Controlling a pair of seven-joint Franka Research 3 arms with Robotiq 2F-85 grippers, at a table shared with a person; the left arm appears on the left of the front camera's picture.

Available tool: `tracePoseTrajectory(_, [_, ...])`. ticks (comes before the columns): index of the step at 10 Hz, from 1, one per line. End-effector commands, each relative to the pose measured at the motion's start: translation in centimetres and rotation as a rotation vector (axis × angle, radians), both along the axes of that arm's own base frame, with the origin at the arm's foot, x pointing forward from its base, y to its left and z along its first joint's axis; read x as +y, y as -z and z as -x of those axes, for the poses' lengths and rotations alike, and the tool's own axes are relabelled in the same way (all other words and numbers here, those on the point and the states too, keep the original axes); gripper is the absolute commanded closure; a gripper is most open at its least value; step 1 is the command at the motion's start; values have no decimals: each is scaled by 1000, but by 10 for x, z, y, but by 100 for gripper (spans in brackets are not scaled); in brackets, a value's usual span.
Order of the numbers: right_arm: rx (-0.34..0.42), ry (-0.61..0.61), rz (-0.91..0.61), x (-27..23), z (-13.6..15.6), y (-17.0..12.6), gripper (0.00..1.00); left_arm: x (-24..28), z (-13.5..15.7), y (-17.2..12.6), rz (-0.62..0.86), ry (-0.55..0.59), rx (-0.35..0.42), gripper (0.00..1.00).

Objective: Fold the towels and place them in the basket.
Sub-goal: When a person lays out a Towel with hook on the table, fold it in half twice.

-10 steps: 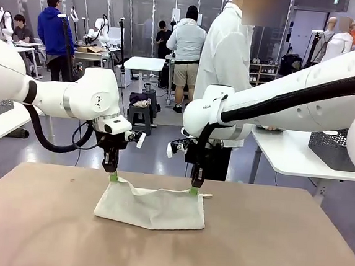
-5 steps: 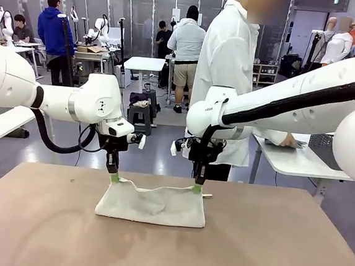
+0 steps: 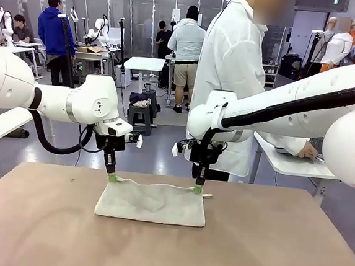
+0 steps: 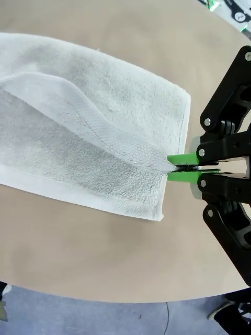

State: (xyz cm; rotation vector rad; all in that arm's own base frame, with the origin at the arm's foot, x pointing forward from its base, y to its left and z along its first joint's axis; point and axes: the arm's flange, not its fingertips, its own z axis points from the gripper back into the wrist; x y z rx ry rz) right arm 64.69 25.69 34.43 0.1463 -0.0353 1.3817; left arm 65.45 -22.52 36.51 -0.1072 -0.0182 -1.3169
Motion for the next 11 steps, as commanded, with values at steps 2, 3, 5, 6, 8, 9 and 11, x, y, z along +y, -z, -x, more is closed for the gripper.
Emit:
tracePoseTrajectory(2, [1, 49, 23, -3, -9, -1, 97, -2, -9, 1, -22, -40, -2, 95])
tracePoseTrajectory(3, [7, 56, 28, -3, -7, 1, 97, -1, -8, 1, -28, -46, 2, 95])
tracePoseTrajectory(5, [2, 57, 35, -4, -7, 2, 77, -1, -8, 4, -36, -46, 3, 75])
tracePoseTrajectory(6, [-11, 54, 37, -5, -6, 2, 77, 0, -6, 5, -37, -53, -2, 75])
tracePoseTrajectory(8, [-56, 64, 40, -7, -4, 1, 73, 5, -2, 6, -52, -93, -38, 70])
tracePoseTrajectory(9, [-65, 80, 34, -10, -2, 0, 37, 10, 2, 5, -62, -116, -74, 35])
tracePoseTrajectory(11, [20, 114, -21, -14, 21, -19, 17, 33, 26, -13, 39, -48, -13, 15])
